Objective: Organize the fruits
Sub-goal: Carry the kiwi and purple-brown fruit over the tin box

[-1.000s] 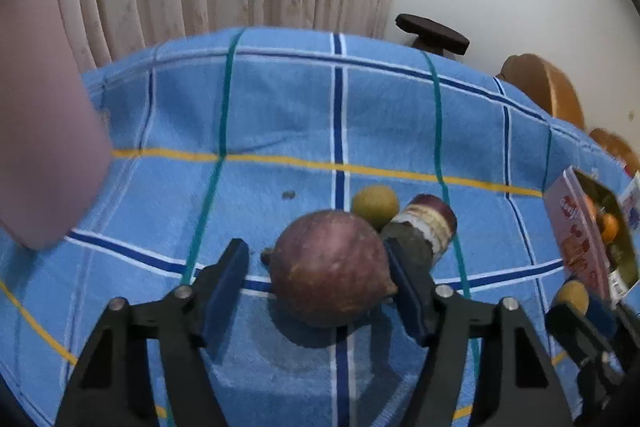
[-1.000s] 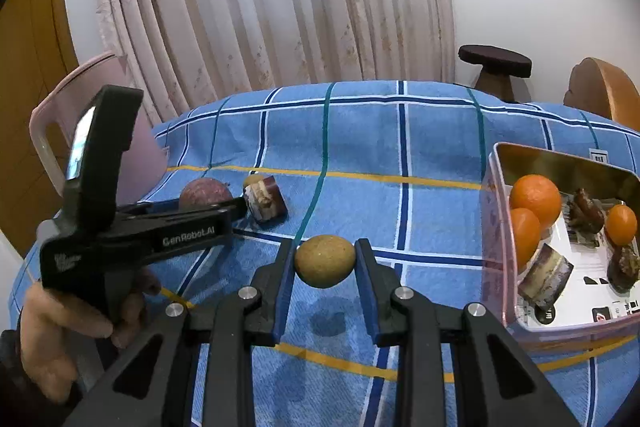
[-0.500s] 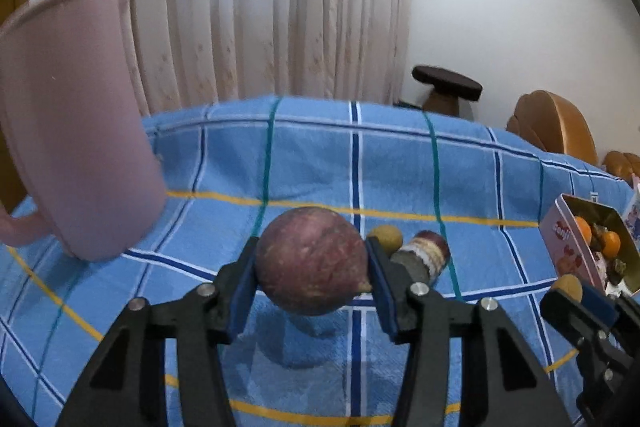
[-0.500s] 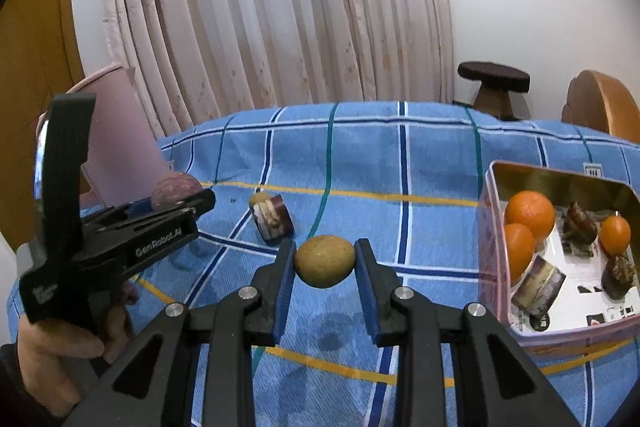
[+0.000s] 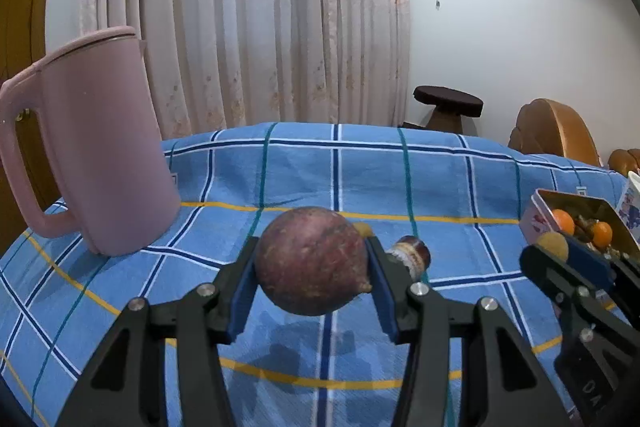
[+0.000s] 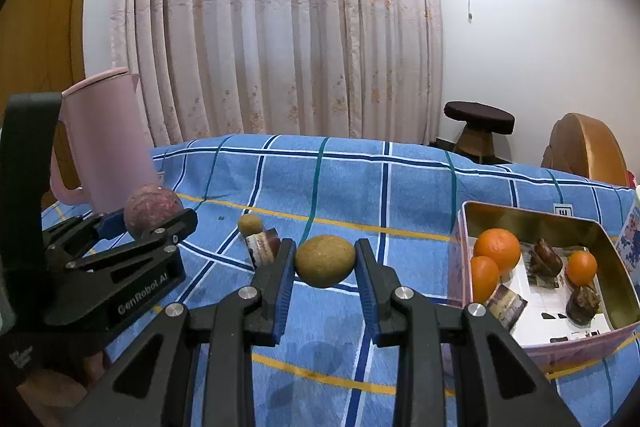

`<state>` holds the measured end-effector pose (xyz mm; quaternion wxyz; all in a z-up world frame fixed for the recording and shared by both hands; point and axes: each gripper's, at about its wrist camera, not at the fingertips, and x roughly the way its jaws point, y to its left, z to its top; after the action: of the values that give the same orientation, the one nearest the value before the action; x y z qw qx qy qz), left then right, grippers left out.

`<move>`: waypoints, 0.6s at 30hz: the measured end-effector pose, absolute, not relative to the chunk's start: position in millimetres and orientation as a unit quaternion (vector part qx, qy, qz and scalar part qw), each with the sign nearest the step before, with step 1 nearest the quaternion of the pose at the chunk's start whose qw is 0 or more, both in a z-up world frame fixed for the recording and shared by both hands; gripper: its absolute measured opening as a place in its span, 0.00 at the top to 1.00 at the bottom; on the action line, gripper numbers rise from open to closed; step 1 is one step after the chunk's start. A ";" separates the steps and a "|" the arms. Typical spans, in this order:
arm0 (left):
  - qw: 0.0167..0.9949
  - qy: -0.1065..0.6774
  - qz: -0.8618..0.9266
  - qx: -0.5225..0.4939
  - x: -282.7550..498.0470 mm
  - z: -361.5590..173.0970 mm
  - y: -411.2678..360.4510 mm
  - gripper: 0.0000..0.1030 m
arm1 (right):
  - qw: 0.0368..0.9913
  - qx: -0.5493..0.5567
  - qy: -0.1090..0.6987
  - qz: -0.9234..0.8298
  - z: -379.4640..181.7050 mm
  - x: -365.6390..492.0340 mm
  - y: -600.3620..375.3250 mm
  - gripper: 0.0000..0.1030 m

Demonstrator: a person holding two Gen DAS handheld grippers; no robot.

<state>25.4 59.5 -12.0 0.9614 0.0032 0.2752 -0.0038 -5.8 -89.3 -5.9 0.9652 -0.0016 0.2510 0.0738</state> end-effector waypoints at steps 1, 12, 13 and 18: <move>0.961 0.276 -0.006 0.003 23.5 -12.2 57.1 0.49 | 0.965 -0.002 0.252 0.075 -6.2 -7.0 -90.1 0.69; 0.959 0.282 -0.020 -0.004 12.1 -12.4 44.7 0.49 | 0.964 -0.001 0.255 0.076 -7.9 -18.4 -103.3 0.69; 0.960 0.281 -0.020 -0.003 10.9 -12.6 43.2 0.49 | 0.964 -0.004 0.254 0.074 -7.6 -19.5 -104.6 0.69; 0.959 0.283 -0.023 -0.003 8.9 -13.4 35.3 0.49 | 0.967 -0.020 0.247 0.060 -6.7 -23.5 -110.8 0.69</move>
<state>8.9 35.3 -13.4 0.9587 -0.0031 0.2834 -0.0226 -23.5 -110.8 -6.7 0.9669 -0.0196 0.2473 0.0605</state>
